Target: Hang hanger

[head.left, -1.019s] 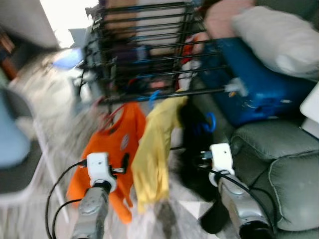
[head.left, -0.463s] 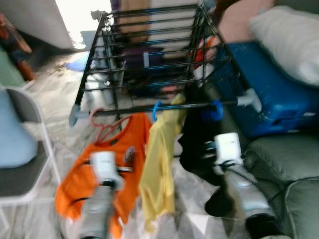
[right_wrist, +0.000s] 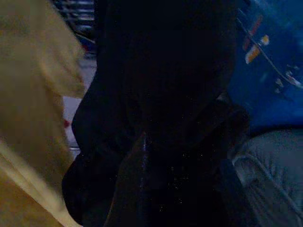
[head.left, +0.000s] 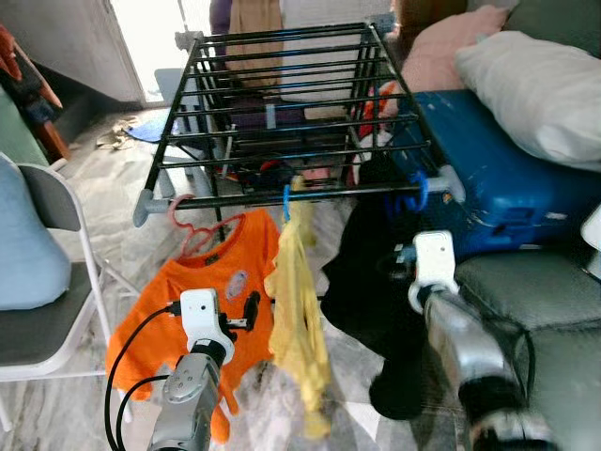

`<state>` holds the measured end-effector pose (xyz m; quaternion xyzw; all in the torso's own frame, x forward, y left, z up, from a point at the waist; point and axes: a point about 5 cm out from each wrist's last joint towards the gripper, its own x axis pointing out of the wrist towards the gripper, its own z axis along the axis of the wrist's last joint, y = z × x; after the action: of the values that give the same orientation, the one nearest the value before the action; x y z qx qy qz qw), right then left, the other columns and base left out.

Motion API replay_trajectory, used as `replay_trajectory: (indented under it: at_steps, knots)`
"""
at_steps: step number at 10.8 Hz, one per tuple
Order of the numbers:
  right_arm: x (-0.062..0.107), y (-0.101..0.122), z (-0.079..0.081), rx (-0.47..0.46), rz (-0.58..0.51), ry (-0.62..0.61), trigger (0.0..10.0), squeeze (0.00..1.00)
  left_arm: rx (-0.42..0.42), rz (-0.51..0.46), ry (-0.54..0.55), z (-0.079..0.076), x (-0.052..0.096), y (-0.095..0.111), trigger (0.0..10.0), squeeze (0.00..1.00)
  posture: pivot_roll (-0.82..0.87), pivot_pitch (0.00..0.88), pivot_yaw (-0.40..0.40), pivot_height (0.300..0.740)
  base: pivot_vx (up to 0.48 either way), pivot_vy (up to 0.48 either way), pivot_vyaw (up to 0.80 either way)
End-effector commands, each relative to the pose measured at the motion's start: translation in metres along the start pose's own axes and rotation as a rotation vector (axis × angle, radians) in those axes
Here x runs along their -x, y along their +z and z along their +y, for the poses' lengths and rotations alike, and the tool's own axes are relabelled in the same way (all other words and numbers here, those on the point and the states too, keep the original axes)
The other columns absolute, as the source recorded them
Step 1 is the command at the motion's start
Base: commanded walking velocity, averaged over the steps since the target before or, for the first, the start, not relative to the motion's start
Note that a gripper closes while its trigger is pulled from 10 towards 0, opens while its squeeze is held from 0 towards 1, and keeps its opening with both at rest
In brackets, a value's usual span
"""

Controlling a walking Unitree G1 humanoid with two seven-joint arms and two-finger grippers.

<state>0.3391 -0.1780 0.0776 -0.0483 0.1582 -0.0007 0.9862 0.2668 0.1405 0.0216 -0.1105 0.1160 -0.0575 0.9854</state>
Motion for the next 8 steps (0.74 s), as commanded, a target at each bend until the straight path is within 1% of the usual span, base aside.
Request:
replay_trajectory:
  at_steps: [1,2,3,4,5,6,8]
  knots:
    - [-0.008,0.020,-0.002,-0.021,-0.009,-0.013,10.0,0.00,-0.001,0.013,0.007,0.002,-0.001,0.000,10.0,0.00,-0.13,0.000,0.073,0.740,0.000,0.000,0.00]
    - [-0.014,0.019,-0.002,-0.014,0.051,-0.016,10.0,0.00,-0.001,0.015,0.003,0.002,-0.001,0.000,10.0,0.00,-0.13,0.000,0.074,0.740,0.000,0.000,0.00]
    - [-0.019,0.021,0.000,-0.044,0.092,-0.004,10.0,0.00,0.001,0.015,0.001,0.001,-0.002,0.001,10.0,0.00,-0.12,0.000,0.073,0.740,0.000,0.000,0.00]
    - [-0.021,0.018,0.002,-0.063,0.141,0.016,10.0,0.00,0.004,0.016,0.006,0.002,-0.002,0.001,10.0,0.00,-0.12,0.000,0.068,0.740,0.000,0.000,0.00]
    - [-0.022,0.015,0.003,-0.076,0.159,0.024,10.0,0.00,0.004,0.017,0.009,0.002,-0.002,0.001,10.0,0.00,-0.12,0.000,0.068,0.740,0.000,0.000,0.00]
    - [-0.020,0.003,0.007,-0.097,0.217,0.040,10.0,0.00,0.004,0.021,0.014,0.004,-0.001,0.000,10.0,0.00,-0.11,0.000,0.066,0.740,0.000,0.000,0.00]
    - [-0.018,-0.011,0.008,-0.114,0.259,0.048,10.0,0.00,0.006,0.024,0.017,0.004,-0.001,0.000,10.0,0.00,-0.11,0.000,0.070,0.740,0.000,0.000,0.00]
